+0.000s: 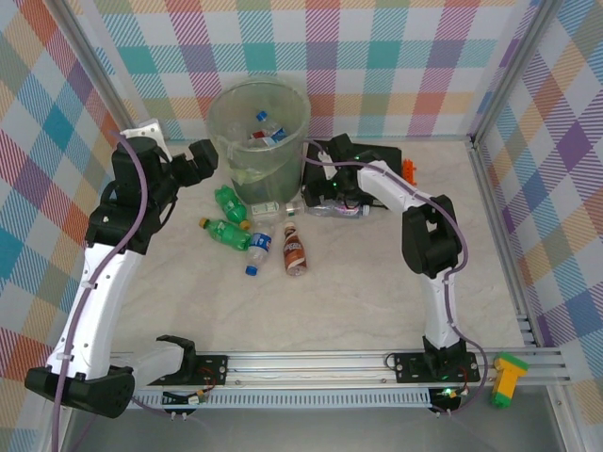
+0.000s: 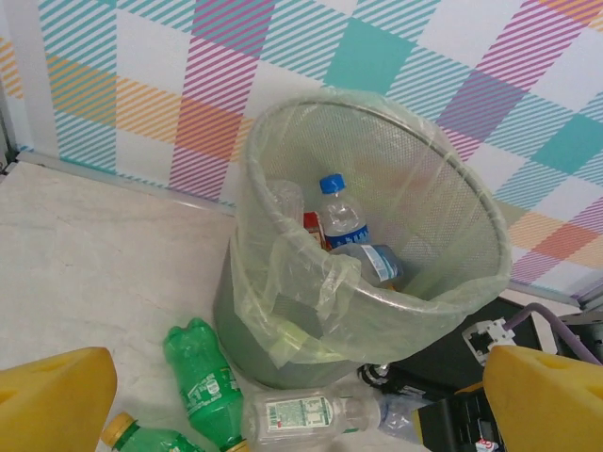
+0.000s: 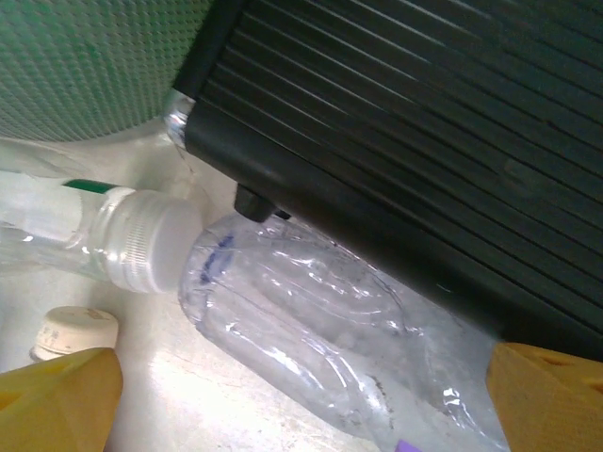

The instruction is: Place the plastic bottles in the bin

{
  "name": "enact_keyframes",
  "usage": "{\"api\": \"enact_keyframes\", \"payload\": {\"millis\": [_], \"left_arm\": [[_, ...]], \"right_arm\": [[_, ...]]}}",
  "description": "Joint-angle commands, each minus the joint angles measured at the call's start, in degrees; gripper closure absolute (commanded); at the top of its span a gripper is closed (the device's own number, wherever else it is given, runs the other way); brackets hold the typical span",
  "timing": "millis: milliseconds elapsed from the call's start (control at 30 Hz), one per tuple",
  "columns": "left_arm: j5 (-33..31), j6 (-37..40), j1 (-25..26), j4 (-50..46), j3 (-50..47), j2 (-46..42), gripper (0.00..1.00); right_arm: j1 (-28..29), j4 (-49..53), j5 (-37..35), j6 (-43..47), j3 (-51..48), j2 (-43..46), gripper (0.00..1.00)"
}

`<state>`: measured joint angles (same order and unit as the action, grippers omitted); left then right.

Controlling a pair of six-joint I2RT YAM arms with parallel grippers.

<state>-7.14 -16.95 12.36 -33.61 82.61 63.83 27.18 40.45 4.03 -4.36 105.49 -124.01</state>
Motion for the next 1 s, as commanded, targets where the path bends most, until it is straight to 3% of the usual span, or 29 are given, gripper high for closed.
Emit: {"api": "enact_keyframes", "payload": {"millis": [0,467,967], "left_arm": [[-1.35,-0.01,0.53,-1.19,-0.55,-0.92,0.00],[-0.77,0.03,0.47,-0.35,-1.01,-0.07,0.00],[-1.11,0.28,0.47,-1.02,-2.76,-1.50,0.00]], "right_arm": [[0.07,1.66,2.44,2.16,0.03,0.05,0.01],[1.57,0.89,3.00,4.03,-10.47,5.95,0.01],[7.00,4.94,-4.36,9.16,-17.10,8.16,0.02]]}}
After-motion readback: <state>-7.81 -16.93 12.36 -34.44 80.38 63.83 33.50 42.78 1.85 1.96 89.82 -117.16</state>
